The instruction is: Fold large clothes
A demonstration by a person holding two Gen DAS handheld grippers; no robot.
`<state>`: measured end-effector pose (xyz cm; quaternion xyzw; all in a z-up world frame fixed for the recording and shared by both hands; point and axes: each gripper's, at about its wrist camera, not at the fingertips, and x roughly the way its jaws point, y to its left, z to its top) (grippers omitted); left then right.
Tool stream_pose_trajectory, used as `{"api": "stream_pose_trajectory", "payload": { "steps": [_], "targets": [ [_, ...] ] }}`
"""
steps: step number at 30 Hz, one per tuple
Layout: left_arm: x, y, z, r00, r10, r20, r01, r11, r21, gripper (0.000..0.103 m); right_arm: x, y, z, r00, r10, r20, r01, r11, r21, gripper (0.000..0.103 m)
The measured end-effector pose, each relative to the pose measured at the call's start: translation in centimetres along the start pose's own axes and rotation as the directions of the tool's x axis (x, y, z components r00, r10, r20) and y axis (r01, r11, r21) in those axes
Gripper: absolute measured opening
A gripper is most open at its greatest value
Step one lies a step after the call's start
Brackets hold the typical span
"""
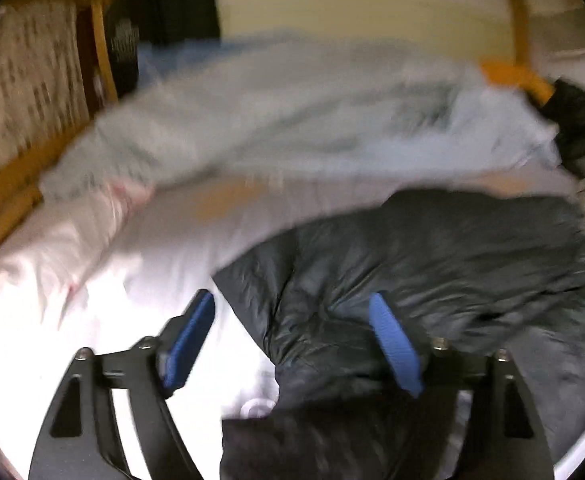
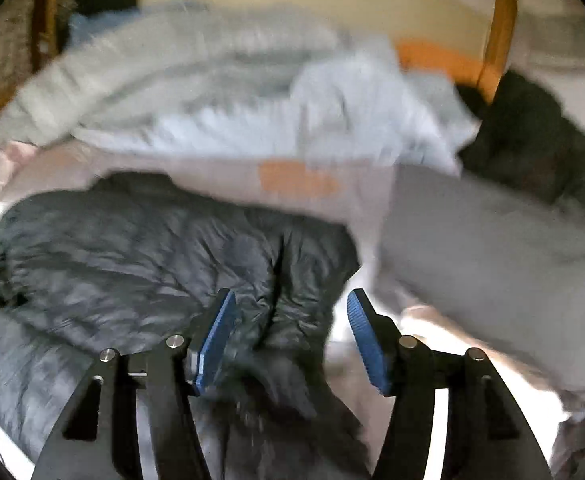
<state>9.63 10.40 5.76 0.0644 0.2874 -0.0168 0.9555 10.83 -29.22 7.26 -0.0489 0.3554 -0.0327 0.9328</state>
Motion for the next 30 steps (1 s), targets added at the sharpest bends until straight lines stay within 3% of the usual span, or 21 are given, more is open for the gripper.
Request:
{"api": "stream_pose_trajectory", "payload": {
  "steps": [2, 4, 6, 8, 13, 18, 23, 28, 30],
  "targets": [
    [-3.4, -0.4, -0.7, 0.998, -0.038, 0.056, 0.037, 0.999, 0.006, 0.083, -3.6, 0.3, -1.0, 0.999, 0.011, 0.050, -0.011, 1.000, 0.000, 0.074],
    [-6.2, -1.1, -1.7, 0.994, -0.038, 0.103, 0.039, 0.999, -0.001, 0.092, -6.5, 0.8, -2.2, 0.996, 0.010, 0.087, -0.012, 1.000, 0.012, 0.091],
    [-8.6, -1.7, -3.3, 0.986, -0.054, 0.159, 0.056, 0.998, -0.007, 0.103, -8.8, 1.4, -3.8, 0.993, 0.017, 0.120, -0.020, 1.000, 0.018, 0.094],
    [-10.4, -3.1, -5.0, 0.977, -0.065, 0.203, 0.063, 0.998, 0.015, 0.103, -10.5, 2.0, -5.8, 0.988, 0.036, 0.150, -0.039, 0.999, 0.019, 0.103],
    [-11.3, -6.5, -8.3, 0.978, -0.100, 0.183, 0.089, 0.994, 0.068, 0.103, -11.7, 3.8, -10.6, 0.975, 0.041, 0.217, -0.045, 0.999, 0.011, 0.103],
    [-11.4, -9.6, -10.7, 0.984, -0.131, 0.121, 0.106, 0.976, 0.193, 0.103, -10.3, 6.8, -13.9, 0.985, 0.076, 0.152, -0.056, 0.990, -0.127, 0.103],
    [-9.2, -10.2, -12.7, 0.983, -0.183, -0.023, 0.184, 0.970, 0.157, 0.103, -9.3, 9.1, -16.7, 0.989, 0.104, 0.105, -0.077, 0.968, -0.239, 0.103],
    [-6.9, -11.9, -14.8, 0.983, -0.138, -0.118, 0.165, 0.950, 0.264, 0.101, -6.4, 10.8, -18.7, 0.996, 0.088, 0.015, -0.075, 0.920, -0.384, 0.103],
    [-6.0, -12.8, -15.7, 0.986, -0.081, -0.145, 0.128, 0.925, 0.357, 0.101, -5.6, 11.5, -19.5, 0.998, 0.060, -0.005, -0.056, 0.895, -0.442, 0.103]
  ]
}}
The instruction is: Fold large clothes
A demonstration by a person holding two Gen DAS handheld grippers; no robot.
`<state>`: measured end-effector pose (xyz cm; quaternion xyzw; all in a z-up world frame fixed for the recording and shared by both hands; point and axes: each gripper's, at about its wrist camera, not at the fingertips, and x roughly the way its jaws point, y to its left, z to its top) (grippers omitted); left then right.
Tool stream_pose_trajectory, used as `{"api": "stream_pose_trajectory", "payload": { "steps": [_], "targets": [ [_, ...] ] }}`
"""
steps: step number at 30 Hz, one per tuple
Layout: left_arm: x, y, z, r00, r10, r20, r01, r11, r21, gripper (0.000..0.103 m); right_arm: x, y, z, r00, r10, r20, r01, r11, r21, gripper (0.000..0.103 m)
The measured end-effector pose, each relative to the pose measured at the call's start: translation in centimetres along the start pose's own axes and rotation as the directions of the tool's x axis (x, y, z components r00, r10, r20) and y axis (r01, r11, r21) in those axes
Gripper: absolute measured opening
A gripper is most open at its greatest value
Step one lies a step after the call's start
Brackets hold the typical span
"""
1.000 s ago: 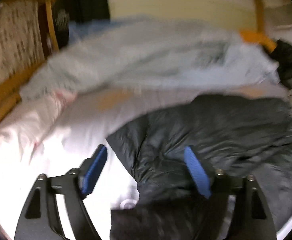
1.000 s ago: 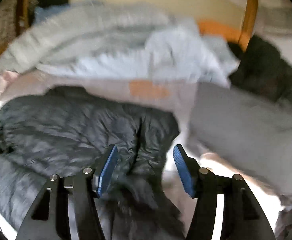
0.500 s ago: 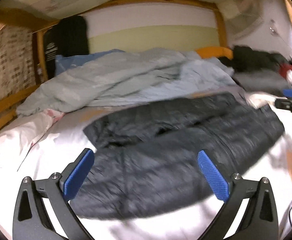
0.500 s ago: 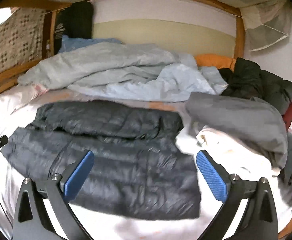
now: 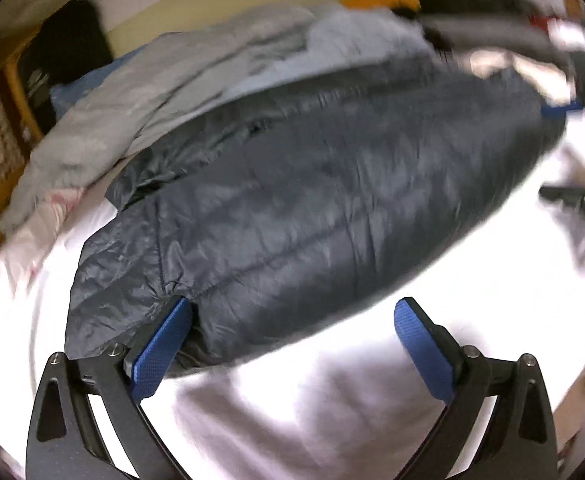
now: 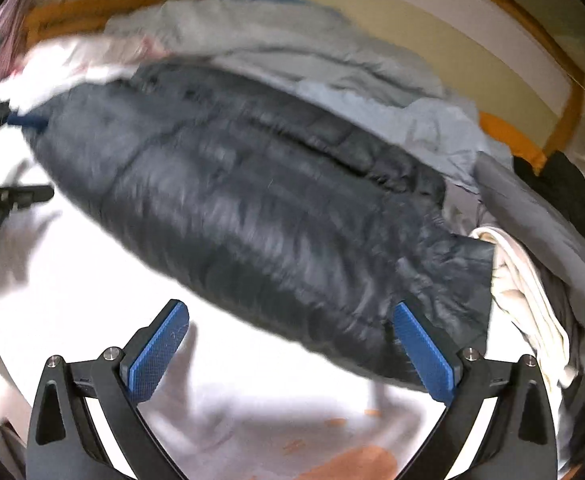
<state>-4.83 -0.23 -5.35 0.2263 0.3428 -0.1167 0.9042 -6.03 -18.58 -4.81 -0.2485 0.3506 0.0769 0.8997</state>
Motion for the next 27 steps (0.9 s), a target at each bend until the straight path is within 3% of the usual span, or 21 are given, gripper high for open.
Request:
{"api": "stream_pose_trajectory", "payload": {
  "steps": [2, 4, 9, 11, 12, 14, 16, 18, 21, 27],
  "targets": [
    [0.2, -0.5, -0.1, 0.999, 0.035, 0.009, -0.036, 0.997, 0.073, 0.101, 0.6, 1.0, -0.3, 0.998, -0.057, -0.001, 0.057, 0.996, -0.070, 0.103],
    [0.2, -0.3, 0.3, 0.997, 0.077, 0.027, -0.079, 0.994, 0.078, 0.099, 0.9, 1.4, -0.2, 0.997, -0.073, -0.001, 0.072, 0.993, -0.095, 0.103],
    [1.6, 0.9, 0.5, 0.996, 0.080, 0.034, -0.081, 0.996, 0.027, 0.092, 2.3, -0.6, 0.8, 0.997, -0.078, -0.002, 0.078, 0.997, 0.027, 0.103],
    [1.9, 1.5, 0.5, 0.996, 0.079, 0.040, -0.078, 0.997, -0.008, 0.073, 3.1, -1.7, 0.9, 0.997, -0.070, -0.017, 0.072, 0.995, 0.076, 0.103],
    [1.9, 1.7, 0.5, 0.995, 0.089, 0.045, -0.088, 0.996, -0.022, 0.064, 3.1, -2.0, 0.8, 0.998, -0.066, -0.021, 0.067, 0.994, 0.089, 0.096],
    [1.5, 2.0, 0.4, 0.990, 0.124, 0.063, -0.122, 0.992, -0.030, 0.036, 2.9, -2.5, 0.5, 0.994, -0.107, -0.025, 0.108, 0.991, 0.085, 0.070],
    [0.5, 2.1, 0.3, 0.984, 0.161, 0.080, -0.159, 0.987, -0.024, 0.017, 2.3, -2.7, 0.2, 0.988, -0.153, -0.021, 0.154, 0.985, 0.078, 0.036],
    [-0.9, 1.7, 0.4, 0.978, 0.176, 0.113, -0.176, 0.984, -0.017, 0.012, 1.5, -3.1, -0.1, 0.990, -0.141, -0.013, 0.141, 0.983, 0.116, 0.023],
    [-3.1, 1.6, 0.8, 0.970, 0.196, 0.147, -0.193, 0.981, -0.032, 0.009, -0.9, -3.1, 0.3, 0.988, -0.154, 0.029, 0.148, 0.979, 0.143, 0.014],
    [-8.7, 3.9, 0.2, 0.982, 0.107, 0.157, -0.095, 0.992, -0.083, 0.010, -7.4, -2.9, -0.3, 0.993, -0.080, 0.086, 0.068, 0.988, 0.139, 0.013]
  ]
}}
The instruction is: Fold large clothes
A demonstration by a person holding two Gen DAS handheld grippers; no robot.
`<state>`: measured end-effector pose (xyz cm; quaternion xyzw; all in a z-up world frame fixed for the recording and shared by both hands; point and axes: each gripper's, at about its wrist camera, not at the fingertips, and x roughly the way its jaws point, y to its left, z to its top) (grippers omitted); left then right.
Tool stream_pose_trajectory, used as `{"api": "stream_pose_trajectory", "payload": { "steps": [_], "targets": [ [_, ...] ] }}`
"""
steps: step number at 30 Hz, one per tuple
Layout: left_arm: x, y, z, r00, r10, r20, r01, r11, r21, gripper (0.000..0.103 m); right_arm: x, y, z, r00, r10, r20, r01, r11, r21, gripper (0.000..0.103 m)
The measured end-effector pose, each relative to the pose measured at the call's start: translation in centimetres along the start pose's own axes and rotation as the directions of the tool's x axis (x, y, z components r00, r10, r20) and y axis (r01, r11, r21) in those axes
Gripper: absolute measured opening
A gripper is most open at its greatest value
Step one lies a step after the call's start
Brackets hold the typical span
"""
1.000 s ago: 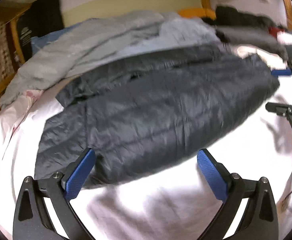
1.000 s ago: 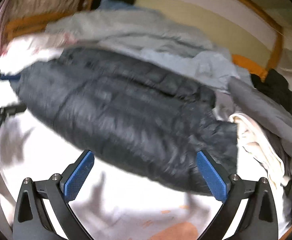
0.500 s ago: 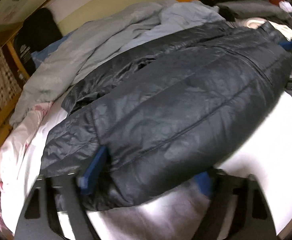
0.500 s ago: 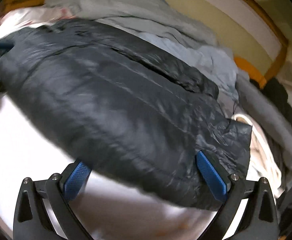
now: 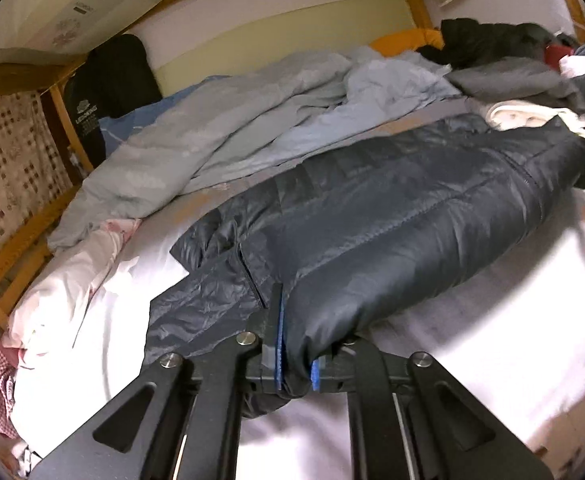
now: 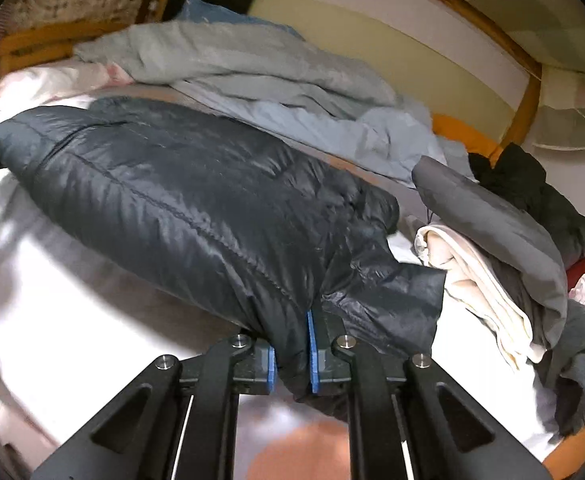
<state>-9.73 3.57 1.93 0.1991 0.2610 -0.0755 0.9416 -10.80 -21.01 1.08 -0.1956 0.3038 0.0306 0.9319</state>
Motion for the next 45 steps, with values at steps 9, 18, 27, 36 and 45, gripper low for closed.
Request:
{"api": "stream_pose_trajectory", "payload": {
  "steps": [9, 18, 27, 36, 45],
  "targets": [
    [1.0, 1.8, 1.7, 0.972, -0.126, -0.197, 0.125, 0.992, -0.015, 0.017, 0.6, -1.1, 2.1, 0.975, 0.110, -0.193, -0.110, 0.994, 0.014, 0.022],
    [3.5, 3.3, 7.2, 0.994, -0.049, -0.094, 0.043, 0.997, -0.070, 0.021, 1.9, -3.6, 6.6, 0.998, -0.049, -0.034, 0.050, 0.999, 0.006, 0.051],
    [11.0, 4.5, 13.3, 1.000, 0.009, -0.030, -0.012, 0.994, -0.108, 0.022, 8.7, -6.2, 12.7, 0.989, -0.143, 0.043, 0.139, 0.987, 0.079, 0.044],
    [4.4, 6.5, 10.2, 0.959, 0.034, 0.283, 0.058, 0.949, -0.309, 0.101, 17.0, -8.5, 14.2, 0.984, -0.172, 0.033, 0.163, 0.968, 0.190, 0.045],
    [9.0, 1.9, 7.5, 0.988, -0.101, 0.120, 0.125, 0.968, -0.217, 0.100, 10.1, -10.2, 12.4, 0.979, -0.073, 0.191, -0.013, 0.911, 0.411, 0.054]
  ]
}}
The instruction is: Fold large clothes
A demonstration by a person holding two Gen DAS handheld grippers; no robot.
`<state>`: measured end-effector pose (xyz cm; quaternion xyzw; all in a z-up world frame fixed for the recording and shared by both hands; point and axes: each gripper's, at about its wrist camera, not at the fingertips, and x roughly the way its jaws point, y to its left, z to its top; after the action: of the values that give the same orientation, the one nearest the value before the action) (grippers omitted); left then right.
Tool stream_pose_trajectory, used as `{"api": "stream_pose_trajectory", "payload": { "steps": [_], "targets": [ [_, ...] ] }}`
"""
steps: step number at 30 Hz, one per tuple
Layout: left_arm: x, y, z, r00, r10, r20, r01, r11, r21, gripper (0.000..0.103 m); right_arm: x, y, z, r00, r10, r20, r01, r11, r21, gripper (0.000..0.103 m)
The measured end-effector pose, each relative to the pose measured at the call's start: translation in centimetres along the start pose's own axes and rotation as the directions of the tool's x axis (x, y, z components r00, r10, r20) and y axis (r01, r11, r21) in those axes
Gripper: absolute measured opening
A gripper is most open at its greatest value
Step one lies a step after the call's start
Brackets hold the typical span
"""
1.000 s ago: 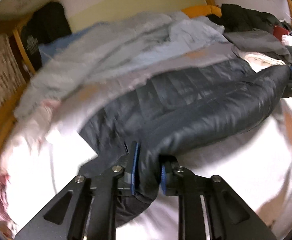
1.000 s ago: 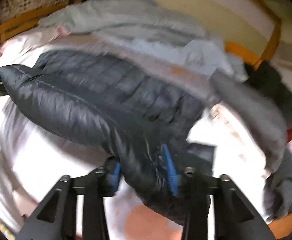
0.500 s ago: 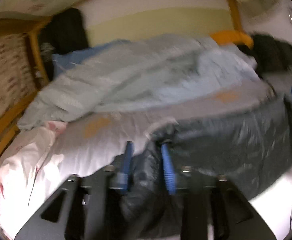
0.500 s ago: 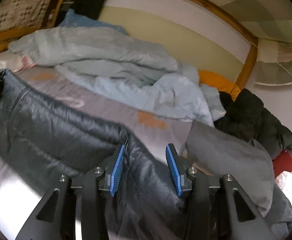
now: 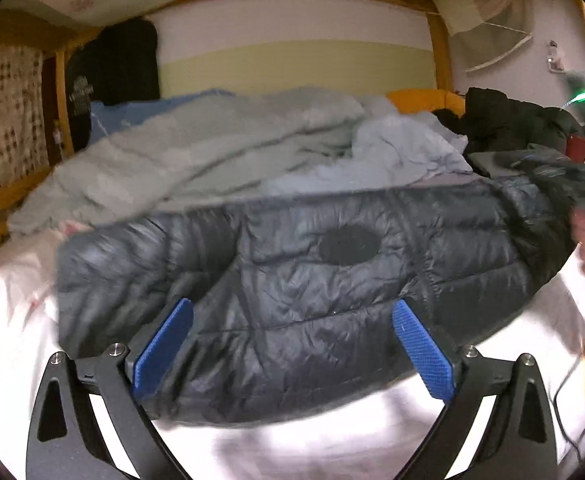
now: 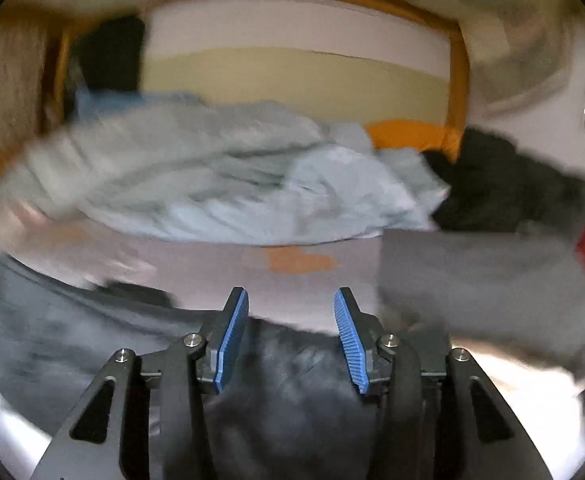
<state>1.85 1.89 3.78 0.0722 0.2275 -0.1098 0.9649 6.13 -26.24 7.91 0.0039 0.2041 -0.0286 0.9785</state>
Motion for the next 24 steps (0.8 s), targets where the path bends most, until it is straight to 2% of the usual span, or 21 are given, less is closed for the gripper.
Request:
{"api": "stream_pose_trajectory", "payload": {
  "steps": [1, 2, 4, 5, 7, 9, 10, 12, 14, 16, 17, 18, 19, 20, 21, 22, 23, 24],
  "targets": [
    [0.4, 0.0, -0.1, 1.000, 0.007, -0.001, -0.007, 1.000, 0.002, 0.099, -1.2, 0.0, -0.1, 1.000, -0.014, 0.013, 0.014, 1.000, -0.020, 0.065],
    [0.7, 0.1, -0.2, 0.999, 0.032, 0.022, -0.032, 0.999, 0.024, 0.099, -2.4, -0.1, -0.2, 0.999, -0.040, 0.031, 0.041, 0.998, -0.040, 0.070],
    [1.0, 0.4, -0.4, 0.989, 0.143, 0.044, -0.146, 0.988, 0.058, 0.099, -4.9, -0.9, -1.0, 0.994, -0.071, 0.077, 0.075, 0.996, -0.052, 0.081],
    [0.9, 1.3, -0.2, 0.983, 0.180, 0.032, -0.181, 0.983, 0.038, 0.097, -6.0, -1.5, -1.6, 0.992, -0.087, 0.090, 0.093, 0.994, -0.058, 0.083],
    [-0.4, 3.6, 0.3, 0.983, 0.172, 0.070, -0.170, 0.985, -0.029, 0.097, -7.5, -2.4, -3.0, 0.986, -0.131, 0.103, 0.140, 0.987, -0.085, 0.086],
    [-2.0, 5.3, 0.7, 0.965, 0.233, 0.119, -0.228, 0.972, -0.056, 0.097, -8.7, -3.9, -4.4, 0.978, -0.176, 0.115, 0.185, 0.980, -0.076, 0.087],
    [-2.4, 6.1, 0.8, 0.956, 0.265, 0.130, -0.259, 0.964, -0.061, 0.097, -8.9, -5.1, -4.9, 0.976, -0.189, 0.107, 0.193, 0.981, -0.032, 0.087],
    [-2.4, 8.2, 1.3, 0.944, 0.314, 0.100, -0.305, 0.947, -0.097, 0.098, -8.3, -7.9, -5.3, 0.990, -0.138, 0.039, 0.136, 0.989, 0.067, 0.088],
    [-1.9, 10.4, 1.6, 0.945, 0.328, 0.023, -0.321, 0.935, -0.148, 0.099, -6.3, -10.1, -5.6, 0.999, -0.004, -0.050, 0.012, 0.987, 0.160, 0.088],
    [-0.9, 12.1, 1.9, 0.958, 0.284, -0.035, -0.286, 0.942, -0.177, 0.100, -4.4, -10.7, -5.8, 0.990, 0.096, -0.104, -0.074, 0.978, 0.195, 0.088],
    [-0.1, 12.7, 2.0, 0.959, 0.274, -0.070, -0.282, 0.943, -0.177, 0.100, -3.4, -10.4, -5.7, 0.984, 0.115, -0.135, -0.088, 0.979, 0.186, 0.088],
    [0.6, 13.2, 2.0, 0.959, 0.271, -0.089, -0.283, 0.943, -0.175, 0.100, -2.6, -9.9, -5.7, 0.979, 0.130, -0.160, -0.103, 0.981, 0.166, 0.082],
    [1.3, 13.4, 1.9, 0.958, 0.272, -0.097, -0.285, 0.942, -0.175, 0.093, -1.9, -9.2, -5.7, 0.971, 0.149, -0.188, -0.123, 0.982, 0.141, 0.066],
    [1.8, 13.6, 1.9, 0.952, 0.293, -0.093, -0.306, 0.935, -0.182, 0.069, -0.8, -7.8, -5.5, 0.960, 0.146, -0.239, -0.129, 0.988, 0.087, 0.053],
    [1.9, 13.6, 1.8, 0.944, 0.316, -0.098, -0.329, 0.926, -0.187, 0.057, -0.2, -6.8, -5.5, 0.960, 0.102, -0.262, -0.095, 0.995, 0.040, 0.020],
    [2.0, 13.6, 2.0, 0.940, 0.328, -0.092, -0.340, 0.921, -0.192, 0.031, 0.0, -6.0, -5.4, 0.966, 0.045, -0.256, -0.047, 0.999, -0.002, 0.009],
    [2.0, 13.6, 2.4, 0.943, 0.324, -0.072, -0.332, 0.924, -0.192, 0.002, -0.1, -5.3, -4.8, 0.979, 0.007, -0.204, -0.013, 0.999, -0.030, 0.008],
    [2.0, 13.6, 2.9, 0.939, 0.341, -0.046, -0.343, 0.922, -0.179, 0.001, -0.2, -5.0, -4.3, 0.986, 0.003, -0.167, -0.009, 0.999, -0.034, 0.006]
  ]
}}
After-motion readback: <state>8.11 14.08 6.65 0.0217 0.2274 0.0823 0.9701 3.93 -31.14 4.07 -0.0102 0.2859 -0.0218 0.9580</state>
